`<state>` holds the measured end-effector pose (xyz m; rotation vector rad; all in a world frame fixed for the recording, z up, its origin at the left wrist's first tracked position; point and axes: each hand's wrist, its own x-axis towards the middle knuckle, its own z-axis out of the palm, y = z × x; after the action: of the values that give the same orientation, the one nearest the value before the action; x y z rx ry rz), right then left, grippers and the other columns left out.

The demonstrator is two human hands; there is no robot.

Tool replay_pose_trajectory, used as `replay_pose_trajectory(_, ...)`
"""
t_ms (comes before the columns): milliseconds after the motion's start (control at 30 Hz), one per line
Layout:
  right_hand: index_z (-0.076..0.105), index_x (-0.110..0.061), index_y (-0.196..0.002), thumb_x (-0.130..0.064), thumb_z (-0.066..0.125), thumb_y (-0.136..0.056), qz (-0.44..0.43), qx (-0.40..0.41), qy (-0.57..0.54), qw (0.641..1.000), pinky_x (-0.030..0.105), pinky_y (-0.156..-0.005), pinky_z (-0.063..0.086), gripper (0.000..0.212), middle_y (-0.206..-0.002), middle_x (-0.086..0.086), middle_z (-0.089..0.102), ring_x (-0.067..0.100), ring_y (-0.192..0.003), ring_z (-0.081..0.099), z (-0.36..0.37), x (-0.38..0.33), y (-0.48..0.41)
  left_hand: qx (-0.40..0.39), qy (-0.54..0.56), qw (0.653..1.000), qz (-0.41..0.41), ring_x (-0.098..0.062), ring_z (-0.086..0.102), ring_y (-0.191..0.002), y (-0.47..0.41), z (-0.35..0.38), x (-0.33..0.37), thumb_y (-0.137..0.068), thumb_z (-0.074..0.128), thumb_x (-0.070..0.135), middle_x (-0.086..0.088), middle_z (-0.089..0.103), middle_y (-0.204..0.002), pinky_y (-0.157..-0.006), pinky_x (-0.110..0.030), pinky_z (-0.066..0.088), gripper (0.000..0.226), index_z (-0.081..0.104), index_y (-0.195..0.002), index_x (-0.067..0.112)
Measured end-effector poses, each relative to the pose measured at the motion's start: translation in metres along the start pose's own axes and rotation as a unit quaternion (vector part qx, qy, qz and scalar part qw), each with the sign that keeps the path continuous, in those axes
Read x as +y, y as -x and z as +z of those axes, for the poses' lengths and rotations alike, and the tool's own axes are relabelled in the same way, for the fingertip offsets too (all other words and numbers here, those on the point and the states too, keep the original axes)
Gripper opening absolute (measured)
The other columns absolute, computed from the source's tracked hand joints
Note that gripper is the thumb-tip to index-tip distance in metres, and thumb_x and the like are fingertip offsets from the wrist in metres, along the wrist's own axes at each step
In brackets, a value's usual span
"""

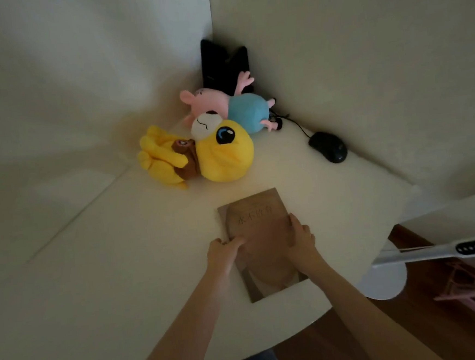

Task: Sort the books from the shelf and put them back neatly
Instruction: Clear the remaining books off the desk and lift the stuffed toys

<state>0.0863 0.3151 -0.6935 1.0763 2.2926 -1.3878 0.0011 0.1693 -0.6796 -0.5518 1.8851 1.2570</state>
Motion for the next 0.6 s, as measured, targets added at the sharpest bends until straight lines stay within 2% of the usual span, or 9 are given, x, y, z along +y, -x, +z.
replay_pose_trajectory(67, 0.012, -0.02, -0.151, -0.023, 0.065, -0.087, -0.014, 0.013, 0.005, 1.0, 0.045, -0.106, 0.03, 0.083, -0.134, 0.013, 0.032, 0.032, -0.125, 0.03, 0.004, 0.002, -0.002, -0.005, 0.029, 0.999, 0.022, -0.015, 0.06, -0.079, -0.005, 0.001, -0.008, -0.077, 0.078, 0.026, -0.011, 0.066, -0.106, -0.061, -0.018, 0.044, 0.033, 0.063, -0.099, 0.007)
replay_pose_trajectory(100, 0.013, -0.02, -0.151, -0.023, 0.066, -0.086, -0.025, 0.012, -0.001, 1.0, 0.047, -0.106, 0.031, 0.083, -0.133, 0.013, 0.033, 0.032, -0.124, 0.031, 0.005, 0.003, -0.003, -0.011, 0.046, 0.998, 0.037, -0.014, 0.062, -0.079, -0.006, 0.002, -0.012, -0.074, 0.081, 0.027, -0.008, 0.068, -0.103, -0.059, -0.017, 0.046, 0.036, 0.062, -0.098, 0.008)
replay_pose_trajectory(167, 0.018, -0.023, -0.148, -0.027, 0.068, -0.082, -0.038, -0.008, -0.02, 0.999, 0.053, -0.105, 0.034, 0.083, -0.129, 0.01, 0.036, 0.03, -0.123, 0.034, 0.006, 0.002, 0.001, -0.004, 0.098, 0.992, 0.074, -0.017, 0.065, -0.087, -0.001, 0.006, -0.018, -0.071, 0.083, 0.019, -0.006, 0.065, -0.104, -0.061, -0.022, 0.053, 0.05, 0.052, -0.108, 0.008)
replay_pose_trajectory(233, 0.025, -0.03, -0.141, -0.031, 0.073, -0.073, -0.05, -0.023, -0.053, 0.997, 0.053, -0.101, 0.042, 0.083, -0.125, 0.004, 0.039, 0.026, -0.121, 0.039, 0.008, 0.003, 0.004, -0.007, 0.133, 0.984, 0.118, -0.019, 0.066, -0.089, 0.008, 0.004, -0.019, -0.074, 0.079, 0.007, -0.009, 0.063, -0.104, -0.062, -0.026, 0.057, 0.048, 0.044, -0.107, 0.01)
replay_pose_trajectory(300, 0.027, -0.036, -0.128, -0.024, 0.082, -0.067, -0.067, -0.013, -0.09, 0.994, 0.044, -0.093, 0.051, 0.084, -0.12, 0.001, 0.043, 0.02, -0.114, 0.048, 0.005, 0.002, 0.004, -0.045, 0.143, 0.976, 0.156, -0.024, 0.067, -0.092, 0.016, -0.005, -0.019, -0.074, 0.077, 0.005, -0.014, 0.064, -0.108, -0.069, -0.033, 0.06, 0.047, 0.044, -0.108, 0.008)
replay_pose_trajectory(367, 0.023, -0.03, -0.126, -0.004, 0.086, -0.064, -0.091, -0.029, -0.125, 0.988, 0.025, -0.082, 0.053, 0.093, -0.113, -0.005, 0.046, 0.012, -0.105, 0.051, -0.001, -0.002, 0.002, -0.084, 0.13, 0.966, 0.208, -0.025, 0.067, -0.099, 0.022, -0.023, -0.017, -0.068, 0.084, 0.014, -0.016, 0.063, -0.112, -0.078, -0.041, 0.059, 0.057, 0.046, -0.11, 0.006)
replay_pose_trajectory(467, 0.026, -0.015, -0.133, 0.007, 0.082, -0.063, -0.129, -0.019, -0.161, 0.978, 0.007, -0.07, 0.048, 0.092, -0.102, -0.013, 0.047, -0.001, -0.094, 0.051, -0.002, -0.014, 0.011, -0.108, 0.092, 0.948, 0.286, -0.013, 0.065, -0.101, 0.03, -0.044, -0.01, -0.059, 0.084, 0.025, -0.009, 0.062, -0.11, -0.077, -0.03, 0.057, 0.06, 0.051, -0.108, 0.016)
replay_pose_trajectory(533, 0.019, -0.033, -0.13, -0.002, 0.081, -0.068, -0.165, 0.005, -0.149, 0.975, 0.007, -0.072, 0.047, 0.093, -0.104, -0.014, 0.045, -0.003, -0.094, 0.052, 0.004, -0.009, 0.019, -0.109, 0.08, 0.938, 0.319, -0.003, 0.063, -0.101, 0.034, -0.049, -0.011, -0.059, 0.08, 0.028, 0.002, 0.062, -0.109, -0.077, -0.022, 0.054, 0.061, 0.048, -0.111, 0.026)
replay_pose_trajectory(600, 0.01, -0.048, -0.125, -0.016, 0.077, -0.077, -0.215, 0.005, -0.108, 0.971, 0.011, -0.079, 0.049, 0.088, -0.118, -0.013, 0.042, 0.003, -0.109, 0.05, 0.012, 0.0, 0.028, -0.097, 0.052, 0.938, 0.329, 0.007, 0.061, -0.098, 0.035, -0.049, -0.019, -0.069, 0.08, 0.018, 0.005, 0.058, -0.113, -0.075, -0.014, 0.051, 0.063, 0.041, -0.117, 0.029)
